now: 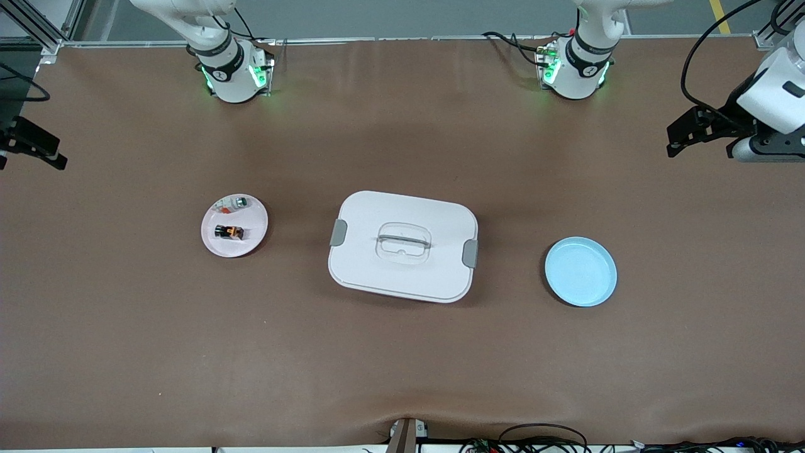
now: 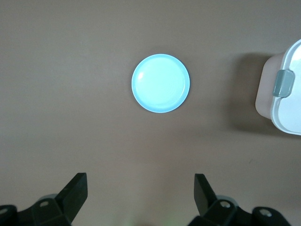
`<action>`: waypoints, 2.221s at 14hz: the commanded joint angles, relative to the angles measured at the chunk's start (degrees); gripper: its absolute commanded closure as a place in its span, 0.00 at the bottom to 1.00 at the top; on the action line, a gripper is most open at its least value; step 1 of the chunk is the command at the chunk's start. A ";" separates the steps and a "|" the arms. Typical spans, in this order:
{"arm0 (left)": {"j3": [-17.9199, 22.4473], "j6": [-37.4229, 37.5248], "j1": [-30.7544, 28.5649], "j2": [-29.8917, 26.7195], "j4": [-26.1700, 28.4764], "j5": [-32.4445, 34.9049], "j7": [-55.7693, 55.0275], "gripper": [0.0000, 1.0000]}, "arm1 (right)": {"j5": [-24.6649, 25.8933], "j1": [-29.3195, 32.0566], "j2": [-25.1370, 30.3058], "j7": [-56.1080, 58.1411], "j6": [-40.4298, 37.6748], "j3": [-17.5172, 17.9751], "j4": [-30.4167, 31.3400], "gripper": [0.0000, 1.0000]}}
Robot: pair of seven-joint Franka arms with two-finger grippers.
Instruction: Transfer orange switch to right arm and place
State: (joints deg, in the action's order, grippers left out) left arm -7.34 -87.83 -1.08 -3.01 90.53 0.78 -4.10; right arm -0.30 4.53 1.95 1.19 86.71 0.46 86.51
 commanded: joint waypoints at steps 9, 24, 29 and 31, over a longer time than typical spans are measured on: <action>0.14 1.09 0.20 0.11 -1.85 1.42 -0.03 0.00 | -0.50 1.45 12.04 6.54 10.58 0.77 13.35 0.00; 0.22 1.00 0.11 0.72 -1.85 1.42 -0.03 0.00 | -0.32 1.97 1.92 6.37 -0.76 0.77 -1.08 0.00; 0.22 1.00 0.11 1.07 -1.85 1.33 -0.03 0.00 | -0.32 1.62 1.66 2.94 -1.37 0.77 -1.08 0.00; 0.22 1.00 0.11 1.07 -1.85 1.33 -0.03 0.00 | -0.32 1.62 1.66 3.03 -1.46 0.77 -1.08 0.00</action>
State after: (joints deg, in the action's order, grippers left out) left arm -7.29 -87.81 -1.14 -2.35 89.72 1.01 -4.13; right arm -0.70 5.25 4.50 5.05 86.64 0.47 87.39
